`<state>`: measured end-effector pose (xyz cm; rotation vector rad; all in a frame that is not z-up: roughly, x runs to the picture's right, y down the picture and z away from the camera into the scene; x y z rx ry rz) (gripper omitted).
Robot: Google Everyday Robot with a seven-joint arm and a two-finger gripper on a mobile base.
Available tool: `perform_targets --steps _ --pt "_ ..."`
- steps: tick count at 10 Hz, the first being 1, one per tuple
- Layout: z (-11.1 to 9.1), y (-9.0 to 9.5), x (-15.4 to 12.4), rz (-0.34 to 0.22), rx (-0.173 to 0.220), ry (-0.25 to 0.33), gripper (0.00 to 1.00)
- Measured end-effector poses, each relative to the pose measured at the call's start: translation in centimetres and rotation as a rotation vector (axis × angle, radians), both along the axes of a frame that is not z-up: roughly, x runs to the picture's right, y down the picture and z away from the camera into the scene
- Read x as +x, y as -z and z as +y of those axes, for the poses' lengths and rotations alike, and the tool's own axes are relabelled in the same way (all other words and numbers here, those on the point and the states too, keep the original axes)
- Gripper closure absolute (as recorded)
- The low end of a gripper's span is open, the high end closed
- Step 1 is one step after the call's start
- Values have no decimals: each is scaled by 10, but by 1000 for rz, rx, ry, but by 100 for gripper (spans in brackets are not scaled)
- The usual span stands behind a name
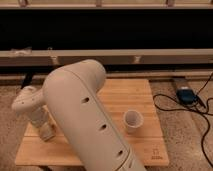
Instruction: Wipe the white sponge on the table
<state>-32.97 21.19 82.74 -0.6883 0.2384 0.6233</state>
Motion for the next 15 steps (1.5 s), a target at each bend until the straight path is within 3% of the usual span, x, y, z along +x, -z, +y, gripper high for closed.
perform_targets --steps 2,4,6,8,12,15 --pt "-28 -27 30 62 1 -49 82" --pt "-45 -38 32 71 10 -61 61" --pt "-52 -39 24 61 18 -63 41" --pt "-46 -24 3 32 26 -46 22" --pt "-15 15 -39 -44 34 5 20" --pt "-16 13 -38 -44 38 6 20"
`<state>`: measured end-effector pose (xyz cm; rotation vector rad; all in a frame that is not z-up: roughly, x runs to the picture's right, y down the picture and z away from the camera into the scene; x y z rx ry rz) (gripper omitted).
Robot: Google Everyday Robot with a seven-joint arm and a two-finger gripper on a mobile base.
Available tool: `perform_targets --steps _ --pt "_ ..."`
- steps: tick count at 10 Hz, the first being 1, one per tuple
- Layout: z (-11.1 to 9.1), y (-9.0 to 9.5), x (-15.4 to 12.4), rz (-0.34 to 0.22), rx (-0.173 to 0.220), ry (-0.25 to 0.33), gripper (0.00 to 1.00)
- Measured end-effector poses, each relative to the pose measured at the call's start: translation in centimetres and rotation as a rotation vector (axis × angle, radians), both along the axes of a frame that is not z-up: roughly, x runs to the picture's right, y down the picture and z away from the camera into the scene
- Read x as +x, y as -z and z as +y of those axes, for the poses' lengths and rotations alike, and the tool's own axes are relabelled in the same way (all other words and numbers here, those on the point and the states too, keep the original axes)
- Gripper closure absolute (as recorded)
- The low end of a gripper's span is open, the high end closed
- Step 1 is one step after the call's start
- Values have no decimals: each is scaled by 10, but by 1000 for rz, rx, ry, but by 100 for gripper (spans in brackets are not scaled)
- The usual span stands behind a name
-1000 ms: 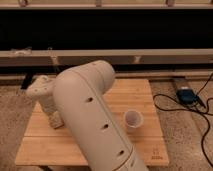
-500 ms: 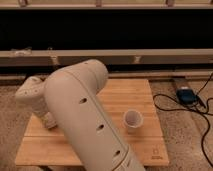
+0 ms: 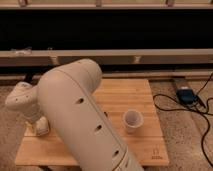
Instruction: Wipe the white sponge on the table
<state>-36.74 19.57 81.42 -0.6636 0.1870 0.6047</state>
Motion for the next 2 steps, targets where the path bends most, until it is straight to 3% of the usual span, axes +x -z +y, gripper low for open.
perform_targets --steps 2 --pt "0 0 -1 -1 -1 0 20"
